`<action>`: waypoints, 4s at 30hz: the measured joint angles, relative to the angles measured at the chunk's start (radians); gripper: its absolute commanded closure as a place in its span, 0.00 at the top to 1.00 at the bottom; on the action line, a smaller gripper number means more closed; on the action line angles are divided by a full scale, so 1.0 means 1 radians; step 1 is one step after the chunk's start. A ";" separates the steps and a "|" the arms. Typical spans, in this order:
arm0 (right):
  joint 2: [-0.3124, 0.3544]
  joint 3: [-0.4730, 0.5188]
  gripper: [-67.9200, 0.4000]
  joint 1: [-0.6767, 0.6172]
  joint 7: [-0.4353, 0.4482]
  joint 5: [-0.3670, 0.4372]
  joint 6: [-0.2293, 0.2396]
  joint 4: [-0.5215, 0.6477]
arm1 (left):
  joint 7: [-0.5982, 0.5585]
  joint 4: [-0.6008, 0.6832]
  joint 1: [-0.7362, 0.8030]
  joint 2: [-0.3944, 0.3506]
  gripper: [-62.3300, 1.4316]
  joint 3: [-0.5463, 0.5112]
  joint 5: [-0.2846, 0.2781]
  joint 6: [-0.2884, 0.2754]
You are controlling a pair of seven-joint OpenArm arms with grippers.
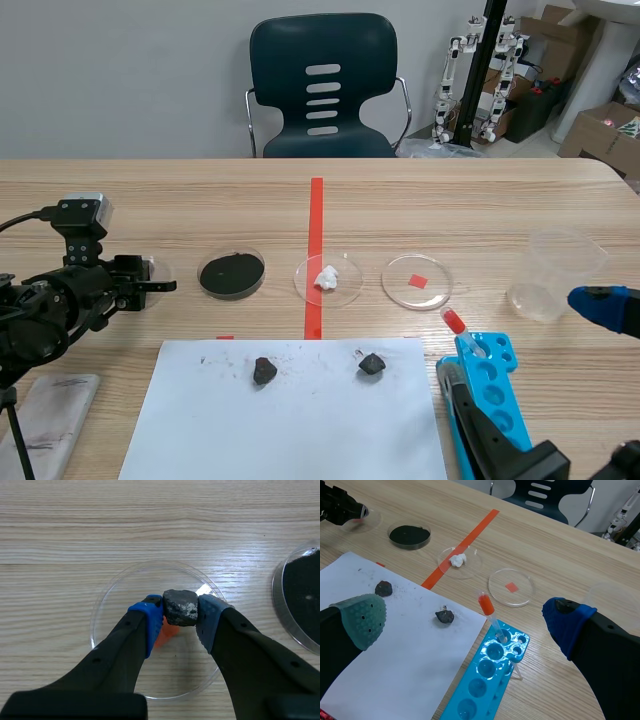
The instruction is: Put the mineral in the empty petri dish
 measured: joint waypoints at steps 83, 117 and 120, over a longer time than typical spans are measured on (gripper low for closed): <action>0.000 0.000 1.00 0.000 0.000 0.000 0.000 0.000 | -0.129 0.645 0.446 -0.165 1.00 0.000 -0.045 -0.065; 0.000 0.000 1.00 0.000 0.000 0.000 0.000 0.000 | -0.101 0.815 0.595 -0.227 1.00 0.000 -0.045 -0.045; 0.000 0.000 1.00 0.000 0.000 0.000 0.000 0.000 | -0.101 0.815 0.594 -0.227 1.00 0.000 -0.045 -0.045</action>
